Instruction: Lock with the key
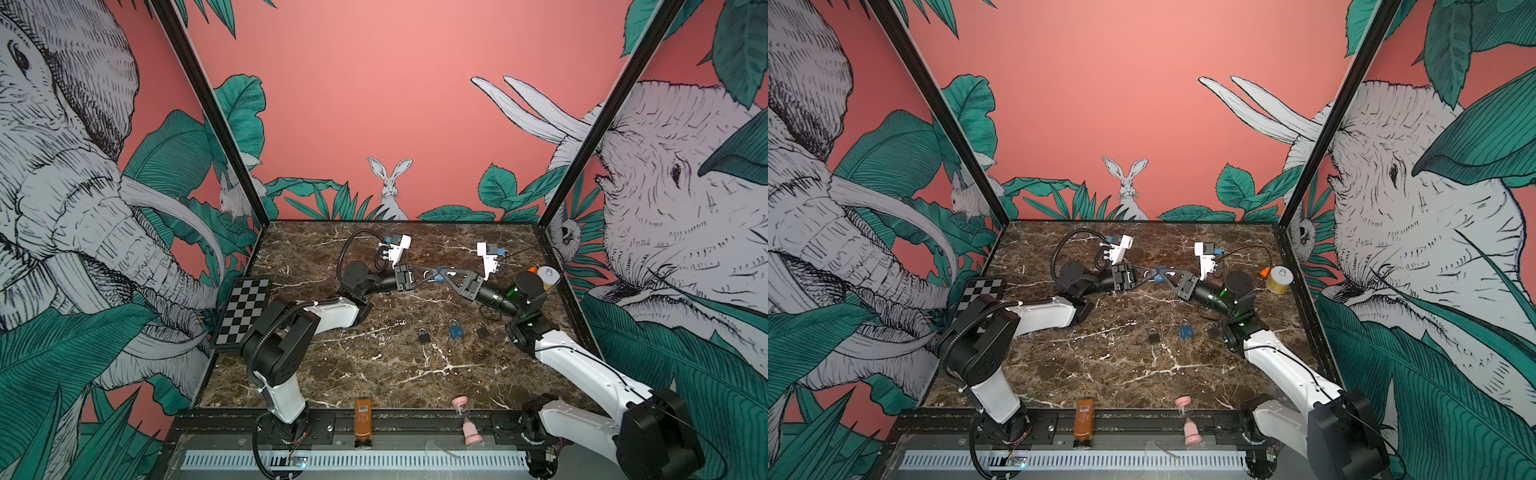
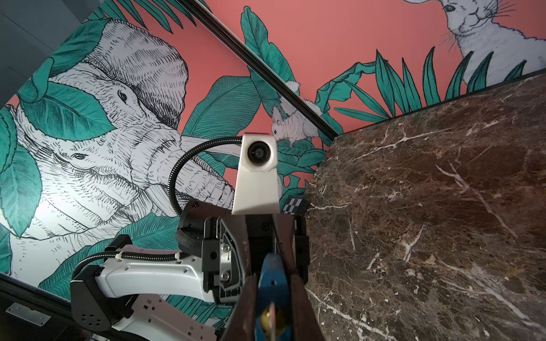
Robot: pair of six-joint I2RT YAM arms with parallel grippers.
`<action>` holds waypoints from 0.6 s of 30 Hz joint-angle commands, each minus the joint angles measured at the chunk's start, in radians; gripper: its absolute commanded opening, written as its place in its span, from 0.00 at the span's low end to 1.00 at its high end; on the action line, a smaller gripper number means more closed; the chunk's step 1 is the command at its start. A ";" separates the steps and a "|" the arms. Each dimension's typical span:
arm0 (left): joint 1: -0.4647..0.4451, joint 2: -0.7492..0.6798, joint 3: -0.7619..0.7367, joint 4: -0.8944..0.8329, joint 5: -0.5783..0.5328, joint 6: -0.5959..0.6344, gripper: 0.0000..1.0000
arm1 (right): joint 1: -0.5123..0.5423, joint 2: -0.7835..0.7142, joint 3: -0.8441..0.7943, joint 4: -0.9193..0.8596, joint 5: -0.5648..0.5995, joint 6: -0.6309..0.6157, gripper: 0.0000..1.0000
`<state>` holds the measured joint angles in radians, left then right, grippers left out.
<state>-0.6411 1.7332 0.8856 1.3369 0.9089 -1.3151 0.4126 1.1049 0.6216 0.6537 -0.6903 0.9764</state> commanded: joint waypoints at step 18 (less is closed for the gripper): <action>-0.031 0.014 0.055 0.066 0.047 -0.039 0.31 | 0.013 -0.050 0.021 -0.049 0.065 -0.136 0.00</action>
<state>-0.6548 1.7535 0.9089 1.3369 0.9192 -1.3396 0.4191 1.0718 0.6216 0.5972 -0.6456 0.8833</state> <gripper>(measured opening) 0.309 0.138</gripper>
